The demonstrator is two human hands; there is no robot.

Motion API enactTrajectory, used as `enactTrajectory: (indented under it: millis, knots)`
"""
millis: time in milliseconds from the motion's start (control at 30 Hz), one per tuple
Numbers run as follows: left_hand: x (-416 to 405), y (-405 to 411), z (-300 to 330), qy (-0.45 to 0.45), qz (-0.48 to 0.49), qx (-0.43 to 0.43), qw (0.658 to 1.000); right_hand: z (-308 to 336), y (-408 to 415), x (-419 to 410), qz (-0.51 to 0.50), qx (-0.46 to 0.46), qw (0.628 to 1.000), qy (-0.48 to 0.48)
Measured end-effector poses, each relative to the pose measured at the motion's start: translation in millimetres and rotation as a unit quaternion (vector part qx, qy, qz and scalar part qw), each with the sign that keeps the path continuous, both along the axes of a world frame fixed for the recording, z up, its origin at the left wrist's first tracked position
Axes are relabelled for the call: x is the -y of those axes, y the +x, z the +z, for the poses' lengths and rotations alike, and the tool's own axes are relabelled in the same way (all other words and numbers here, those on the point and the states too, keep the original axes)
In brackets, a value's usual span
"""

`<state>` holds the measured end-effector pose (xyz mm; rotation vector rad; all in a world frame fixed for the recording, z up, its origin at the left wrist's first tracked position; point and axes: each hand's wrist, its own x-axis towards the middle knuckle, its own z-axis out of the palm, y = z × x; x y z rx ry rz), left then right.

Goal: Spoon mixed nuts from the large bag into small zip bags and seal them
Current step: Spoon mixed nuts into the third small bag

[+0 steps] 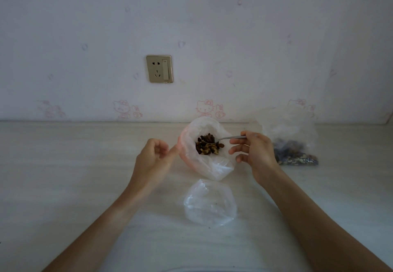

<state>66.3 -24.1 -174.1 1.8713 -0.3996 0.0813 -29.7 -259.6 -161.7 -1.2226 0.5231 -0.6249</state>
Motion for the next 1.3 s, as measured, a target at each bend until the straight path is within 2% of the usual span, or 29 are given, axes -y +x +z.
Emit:
enactTrajectory:
  millis: [67, 200, 333, 500, 667, 733, 800, 867, 1000, 1067, 1133, 1200, 1300]
  knots:
    - [-8, -11, 0, 0.053, -0.034, -0.019, 0.998, 1, -3, -1, -0.001, 0.009, 1.000, 0.004]
    - [-13, -32, 1, 0.189, -0.127, -0.045, 0.973, 5, -13, -2, 0.000, 0.019, 1.000, 0.004]
    - [-7, -37, 3, 0.233, -0.144, -0.050, 0.960, 12, -32, -3, 0.007, 0.034, 0.999, -0.011]
    - [-5, -40, 2, 0.239, -0.163, -0.038, 0.957, 20, -67, -13, 0.039, 0.052, 0.998, -0.024]
    - [-4, -42, 4, 0.157, -0.173, -0.067, 0.970, 16, -102, -29, 0.088, 0.028, 0.995, -0.038]
    - [-4, -42, 6, 0.133, -0.195, -0.073, 0.969, 12, -112, -34, 0.096, 0.015, 0.993, -0.069]
    - [-6, -43, 8, 0.105, -0.230, -0.081, 0.964, 8, -121, -38, 0.102, 0.012, 0.985, -0.142]
    - [-7, -45, 11, 0.085, -0.261, -0.076, 0.958, 4, -128, -41, 0.110, 0.021, 0.959, -0.262]
    - [-6, -45, 11, 0.076, -0.281, -0.029, 0.956, -1, -139, -41, 0.125, 0.030, 0.863, -0.489]
    - [-6, -45, 11, 0.073, -0.286, -0.011, 0.955, -1, -142, -39, 0.128, 0.020, 0.819, -0.559]
    - [-5, -44, 10, 0.072, -0.284, 0.002, 0.956, 2, -144, -39, 0.128, 0.026, 0.800, -0.585]
    - [-4, -43, 8, 0.072, -0.272, 0.010, 0.960, 6, -142, -41, 0.127, 0.057, 0.827, -0.545]
    - [-3, -42, 5, 0.076, -0.251, 0.005, 0.965, 14, -134, -42, 0.095, 0.113, 0.906, -0.397]
